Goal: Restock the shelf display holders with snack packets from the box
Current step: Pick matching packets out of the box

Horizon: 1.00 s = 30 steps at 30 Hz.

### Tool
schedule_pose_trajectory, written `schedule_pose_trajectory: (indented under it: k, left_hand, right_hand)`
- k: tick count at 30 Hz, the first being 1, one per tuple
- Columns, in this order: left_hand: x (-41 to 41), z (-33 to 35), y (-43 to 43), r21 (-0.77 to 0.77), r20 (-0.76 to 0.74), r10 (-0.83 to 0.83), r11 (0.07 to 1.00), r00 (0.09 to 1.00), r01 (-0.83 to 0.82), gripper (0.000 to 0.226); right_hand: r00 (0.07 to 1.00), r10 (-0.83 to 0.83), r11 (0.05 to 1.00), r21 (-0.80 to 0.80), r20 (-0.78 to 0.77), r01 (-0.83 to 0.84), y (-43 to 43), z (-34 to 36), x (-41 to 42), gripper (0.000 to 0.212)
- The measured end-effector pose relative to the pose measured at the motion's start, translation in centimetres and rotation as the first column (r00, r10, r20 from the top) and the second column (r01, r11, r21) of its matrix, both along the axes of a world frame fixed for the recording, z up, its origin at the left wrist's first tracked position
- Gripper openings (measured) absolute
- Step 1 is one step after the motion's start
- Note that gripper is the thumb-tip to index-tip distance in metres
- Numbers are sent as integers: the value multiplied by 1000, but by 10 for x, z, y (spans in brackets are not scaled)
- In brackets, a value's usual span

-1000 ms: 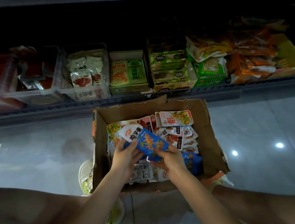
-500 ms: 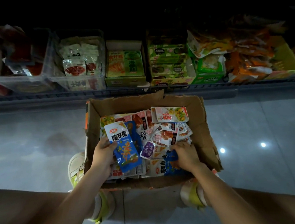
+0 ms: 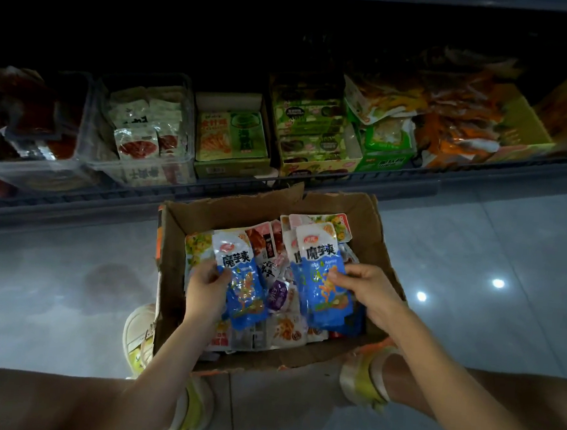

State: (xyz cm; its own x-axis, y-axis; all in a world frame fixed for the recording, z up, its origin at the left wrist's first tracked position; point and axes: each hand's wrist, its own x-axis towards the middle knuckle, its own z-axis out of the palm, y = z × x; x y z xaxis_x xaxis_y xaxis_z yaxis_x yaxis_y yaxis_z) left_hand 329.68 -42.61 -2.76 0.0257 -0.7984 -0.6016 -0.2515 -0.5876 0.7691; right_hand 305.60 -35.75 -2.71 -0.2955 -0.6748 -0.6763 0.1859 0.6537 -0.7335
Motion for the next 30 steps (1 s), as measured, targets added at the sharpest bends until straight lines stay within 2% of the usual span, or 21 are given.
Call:
schedule_pose_trajectory:
  k: [2,5,7,8,10,12,14,15,20,24,27,30]
  left_hand:
    - [-10,6,1,-54,-18,-81,995,997,80,15]
    - [-30,24,1,-38,-143,-73,997,987,68,12]
    - [-39,35,-1,47,-292,3,999,956,11,13]
    - [-41,40,-2,74,-342,28,997,939,-3,11]
    - [-42,43,-3,51,-365,-2,998,931,22,15]
    - [-41,45,-3,19,-369,-28,999,929,37,26]
    - [-40,49,-2,0,-368,-21,1000,930,22,23]
    - [-41,54,-2,-5,-372,-15,1000,928,14,21]
    - [-47,95,-7,-82,-408,-41,997,912,8,16]
    - [-57,143,-14,-137,-459,-57,991,886,-7,19]
    - [-68,183,-22,-249,-408,-167,966,897,66,17]
    - [-82,224,-37,-495,-170,-343,841,924,221,13]
  right_hand:
    - [986,-59,998,14,153,57,-9,12,10,8]
    - [975,-83,997,25,208,80,-20,21,27,18]
    - [986,-82,997,-2,143,83,-24,26,38,25]
    - [992,-82,996,-33,95,85,-25,27,41,22]
    - [997,-81,992,-103,-15,79,-27,33,47,17]
    - [983,-32,987,-161,-183,2,-29,38,51,33]
    - [941,50,975,-189,-336,-120,-29,45,55,48]
    - [925,72,969,-194,-373,-154,-28,50,56,47]
    - [944,44,953,-269,-326,-138,-32,85,66,16]
    - [961,-85,903,-428,-262,-37,-36,127,63,18]
    - [955,-185,839,-543,-231,31,-39,169,50,11]
    - [933,-253,787,-616,-257,43,-44,210,35,18]
